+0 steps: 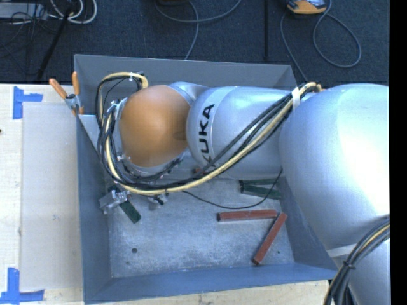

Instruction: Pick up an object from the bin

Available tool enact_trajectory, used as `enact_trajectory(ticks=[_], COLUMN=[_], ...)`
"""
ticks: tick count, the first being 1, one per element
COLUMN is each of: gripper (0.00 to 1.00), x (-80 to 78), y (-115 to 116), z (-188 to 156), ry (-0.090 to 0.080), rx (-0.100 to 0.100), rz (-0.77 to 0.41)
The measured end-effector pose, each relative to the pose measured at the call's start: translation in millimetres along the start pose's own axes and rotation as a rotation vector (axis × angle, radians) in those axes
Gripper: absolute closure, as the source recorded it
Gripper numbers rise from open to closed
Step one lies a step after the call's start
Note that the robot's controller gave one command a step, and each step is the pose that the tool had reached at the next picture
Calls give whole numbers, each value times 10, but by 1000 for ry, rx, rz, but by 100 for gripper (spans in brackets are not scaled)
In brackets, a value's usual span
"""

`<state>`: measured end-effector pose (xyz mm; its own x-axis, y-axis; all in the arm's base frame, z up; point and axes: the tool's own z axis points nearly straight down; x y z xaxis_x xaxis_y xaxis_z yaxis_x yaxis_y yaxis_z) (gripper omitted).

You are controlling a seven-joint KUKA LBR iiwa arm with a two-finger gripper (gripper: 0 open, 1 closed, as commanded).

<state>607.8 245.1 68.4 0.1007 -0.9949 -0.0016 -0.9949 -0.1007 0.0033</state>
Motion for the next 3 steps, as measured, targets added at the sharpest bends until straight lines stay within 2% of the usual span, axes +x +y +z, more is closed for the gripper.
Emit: enact_trajectory(ticks=[1,2,3], gripper=[0,100,100], x=[-3,-2,-16], y=[1,-1,-5], z=[3,0,-315], ry=[-1,-1,-2], rx=[2,2,6], rz=[6,8,10])
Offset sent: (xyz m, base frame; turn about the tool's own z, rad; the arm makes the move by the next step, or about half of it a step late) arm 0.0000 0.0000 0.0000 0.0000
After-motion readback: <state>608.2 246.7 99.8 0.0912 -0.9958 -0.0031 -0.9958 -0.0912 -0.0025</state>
